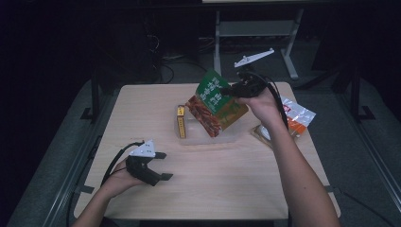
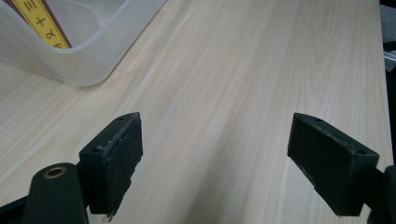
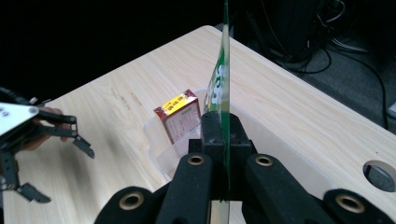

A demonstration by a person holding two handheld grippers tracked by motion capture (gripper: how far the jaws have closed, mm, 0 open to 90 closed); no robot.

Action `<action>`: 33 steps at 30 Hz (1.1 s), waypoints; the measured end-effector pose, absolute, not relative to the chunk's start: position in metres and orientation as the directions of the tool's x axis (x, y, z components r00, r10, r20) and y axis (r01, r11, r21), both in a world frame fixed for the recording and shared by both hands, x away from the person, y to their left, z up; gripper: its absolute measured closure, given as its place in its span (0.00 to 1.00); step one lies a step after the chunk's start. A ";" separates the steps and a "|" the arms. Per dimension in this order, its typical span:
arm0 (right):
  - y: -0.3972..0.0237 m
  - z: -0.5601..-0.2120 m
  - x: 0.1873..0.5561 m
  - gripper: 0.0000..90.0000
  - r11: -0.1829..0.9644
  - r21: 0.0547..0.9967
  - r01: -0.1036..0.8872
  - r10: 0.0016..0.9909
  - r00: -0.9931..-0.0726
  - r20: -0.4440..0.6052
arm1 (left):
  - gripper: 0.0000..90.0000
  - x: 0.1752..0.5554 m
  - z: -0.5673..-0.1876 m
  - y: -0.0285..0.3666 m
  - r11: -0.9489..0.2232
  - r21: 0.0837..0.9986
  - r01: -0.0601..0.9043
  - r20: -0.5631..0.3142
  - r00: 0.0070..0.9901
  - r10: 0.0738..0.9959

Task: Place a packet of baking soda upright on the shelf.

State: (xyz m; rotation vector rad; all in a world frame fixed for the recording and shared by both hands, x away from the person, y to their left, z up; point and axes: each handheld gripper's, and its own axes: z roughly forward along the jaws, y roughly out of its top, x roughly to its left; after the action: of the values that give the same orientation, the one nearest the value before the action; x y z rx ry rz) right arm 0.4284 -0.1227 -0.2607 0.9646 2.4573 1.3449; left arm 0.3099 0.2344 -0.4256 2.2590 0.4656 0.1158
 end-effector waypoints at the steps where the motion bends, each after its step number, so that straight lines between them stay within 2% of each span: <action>1: -0.121 -0.262 0.429 1.00 0.385 0.802 0.457 0.622 -0.770 0.141 | 0.20 0.310 -0.426 0.234 -0.607 0.739 0.293 -0.067 0.928 0.366; 17: -0.106 -0.278 0.444 1.00 0.383 0.763 0.520 0.683 -0.716 0.145 | 0.20 0.308 -0.425 0.233 -0.607 0.743 0.282 -0.062 0.932 0.357; 29: -0.095 -0.285 0.450 0.99 0.398 0.755 0.521 0.676 -0.723 0.142 | 0.20 0.308 -0.425 0.233 -0.614 0.739 0.277 -0.061 0.935 0.348; 33: -0.096 -0.285 0.448 0.95 0.399 0.754 0.521 0.667 -0.730 0.151 | 0.20 0.308 -0.426 0.232 -0.614 0.740 0.275 -0.061 0.937 0.345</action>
State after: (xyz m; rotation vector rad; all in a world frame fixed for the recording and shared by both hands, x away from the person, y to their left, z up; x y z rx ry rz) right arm 0.4475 -0.0960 -0.2855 1.0631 2.4772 1.2379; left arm 0.3082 0.2319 -0.4257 2.2661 0.4359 0.1103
